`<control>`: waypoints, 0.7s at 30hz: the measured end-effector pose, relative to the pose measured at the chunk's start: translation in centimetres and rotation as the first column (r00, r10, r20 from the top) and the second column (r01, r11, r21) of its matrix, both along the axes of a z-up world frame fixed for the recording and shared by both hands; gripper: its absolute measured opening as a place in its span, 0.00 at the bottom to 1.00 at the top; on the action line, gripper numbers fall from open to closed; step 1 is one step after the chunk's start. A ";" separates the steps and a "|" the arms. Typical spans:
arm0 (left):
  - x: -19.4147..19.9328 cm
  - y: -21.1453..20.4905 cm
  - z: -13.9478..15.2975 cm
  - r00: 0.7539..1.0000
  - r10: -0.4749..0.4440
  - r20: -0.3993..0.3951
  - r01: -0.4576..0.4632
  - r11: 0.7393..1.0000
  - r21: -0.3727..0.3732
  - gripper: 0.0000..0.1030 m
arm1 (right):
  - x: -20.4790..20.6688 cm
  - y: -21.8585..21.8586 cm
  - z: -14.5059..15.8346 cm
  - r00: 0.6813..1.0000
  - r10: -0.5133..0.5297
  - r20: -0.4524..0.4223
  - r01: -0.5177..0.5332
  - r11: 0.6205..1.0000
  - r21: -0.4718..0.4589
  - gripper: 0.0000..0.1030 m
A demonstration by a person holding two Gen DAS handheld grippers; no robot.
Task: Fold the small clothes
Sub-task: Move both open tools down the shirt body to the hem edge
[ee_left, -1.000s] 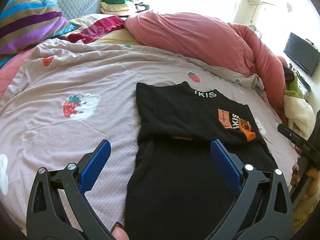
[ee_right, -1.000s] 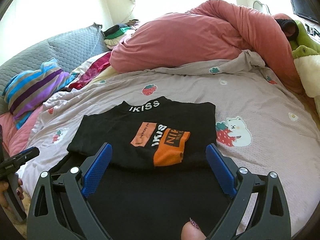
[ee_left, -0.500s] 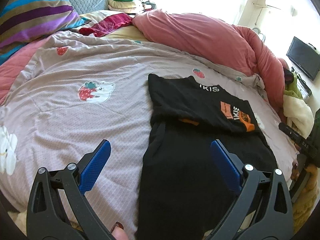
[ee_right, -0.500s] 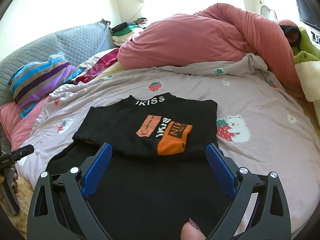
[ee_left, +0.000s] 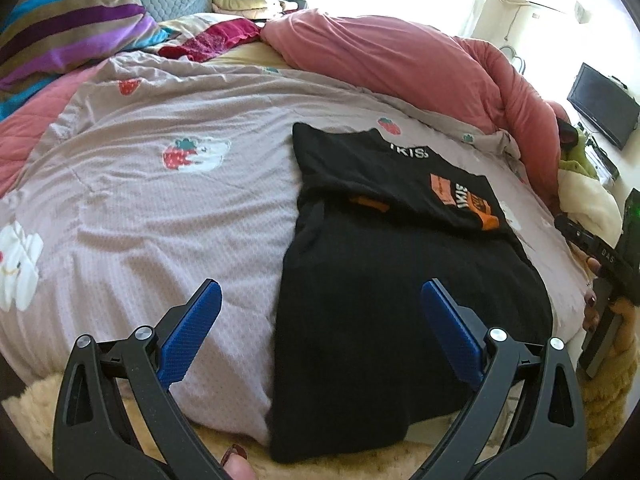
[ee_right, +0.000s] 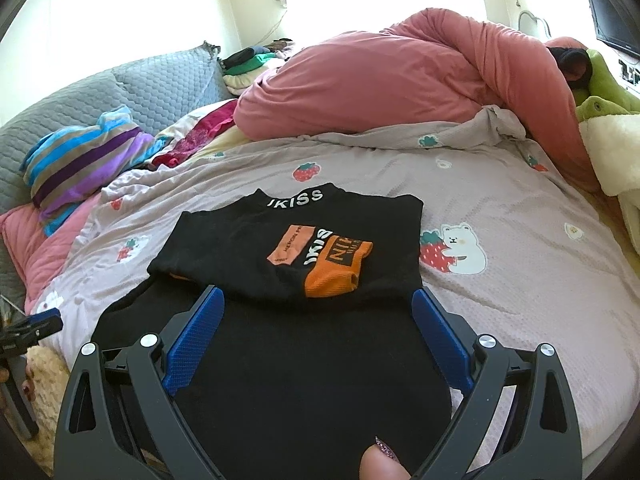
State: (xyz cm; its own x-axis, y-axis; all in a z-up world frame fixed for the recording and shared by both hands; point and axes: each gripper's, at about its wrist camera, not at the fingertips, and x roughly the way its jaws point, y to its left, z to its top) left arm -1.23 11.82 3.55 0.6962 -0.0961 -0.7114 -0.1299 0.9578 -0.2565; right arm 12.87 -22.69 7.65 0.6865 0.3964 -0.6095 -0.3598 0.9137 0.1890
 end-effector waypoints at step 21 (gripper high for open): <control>-2.9 -1.8 -2.6 0.995 -0.078 -0.066 0.070 0.991 -0.112 0.65 | -2.0 -2.2 -1.9 0.999 0.001 -0.051 -0.002 0.999 -0.034 0.91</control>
State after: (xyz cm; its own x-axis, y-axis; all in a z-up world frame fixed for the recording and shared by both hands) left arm -4.16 10.02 0.97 0.6327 -0.2255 -0.7408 -0.0815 0.9320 -0.3533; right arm 10.85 -24.86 5.71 0.6539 0.3757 -0.6567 -0.3519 0.9194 0.1756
